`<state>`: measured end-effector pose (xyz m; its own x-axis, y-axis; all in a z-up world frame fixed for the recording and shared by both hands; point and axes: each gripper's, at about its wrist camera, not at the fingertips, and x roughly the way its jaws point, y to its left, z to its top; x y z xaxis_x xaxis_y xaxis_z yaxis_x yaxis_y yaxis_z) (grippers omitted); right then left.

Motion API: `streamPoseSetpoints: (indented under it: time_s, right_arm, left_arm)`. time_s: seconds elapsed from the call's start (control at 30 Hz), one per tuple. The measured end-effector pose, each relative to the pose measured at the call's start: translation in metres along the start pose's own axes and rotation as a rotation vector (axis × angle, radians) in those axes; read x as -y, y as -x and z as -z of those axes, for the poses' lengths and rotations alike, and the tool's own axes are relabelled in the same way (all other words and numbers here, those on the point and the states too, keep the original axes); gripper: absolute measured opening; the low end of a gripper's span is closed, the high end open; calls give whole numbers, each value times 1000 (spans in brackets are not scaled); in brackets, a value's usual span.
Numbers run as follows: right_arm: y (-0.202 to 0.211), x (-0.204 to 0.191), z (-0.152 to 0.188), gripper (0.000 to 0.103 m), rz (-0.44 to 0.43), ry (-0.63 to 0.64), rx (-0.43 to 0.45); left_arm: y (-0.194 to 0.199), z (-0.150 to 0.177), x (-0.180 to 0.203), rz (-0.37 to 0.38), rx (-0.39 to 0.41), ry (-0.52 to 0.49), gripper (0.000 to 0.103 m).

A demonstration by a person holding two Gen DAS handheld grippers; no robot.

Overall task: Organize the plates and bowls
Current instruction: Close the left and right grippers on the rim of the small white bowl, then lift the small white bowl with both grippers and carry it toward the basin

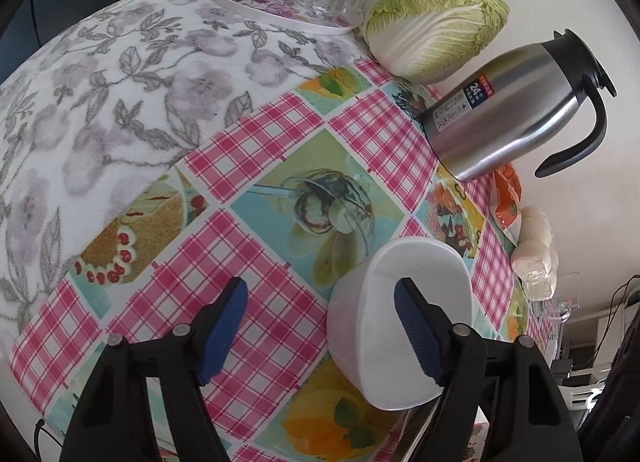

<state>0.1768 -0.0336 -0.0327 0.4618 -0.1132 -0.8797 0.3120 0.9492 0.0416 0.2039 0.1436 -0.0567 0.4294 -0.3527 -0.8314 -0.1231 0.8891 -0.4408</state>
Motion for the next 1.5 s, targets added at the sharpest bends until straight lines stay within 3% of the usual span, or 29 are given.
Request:
streamPoseSetpoints:
  time_s: [0.3,0.43,0.63,0.87,1.5]
  right_arm:
    - [-10,-7,-3,13,-16,26,-16]
    - [-16,-10,-2,12,-14,30,-27]
    - [-24,-14,-1,12,4,42,-36]
    - [-23,-16,0,12,7,47,-37]
    - [-31,-45,13,12,-14,116,-57]
  left_arm:
    - [-18,4,9,27,-47,-24,47]
    - [-23,6,9,24,-53,-19,38]
    - [-32,8,2,12,-68,2,31]
    - [-35,9,0,62,-61,31,21]
    - [-21,6,-24,17,-16,103,17]
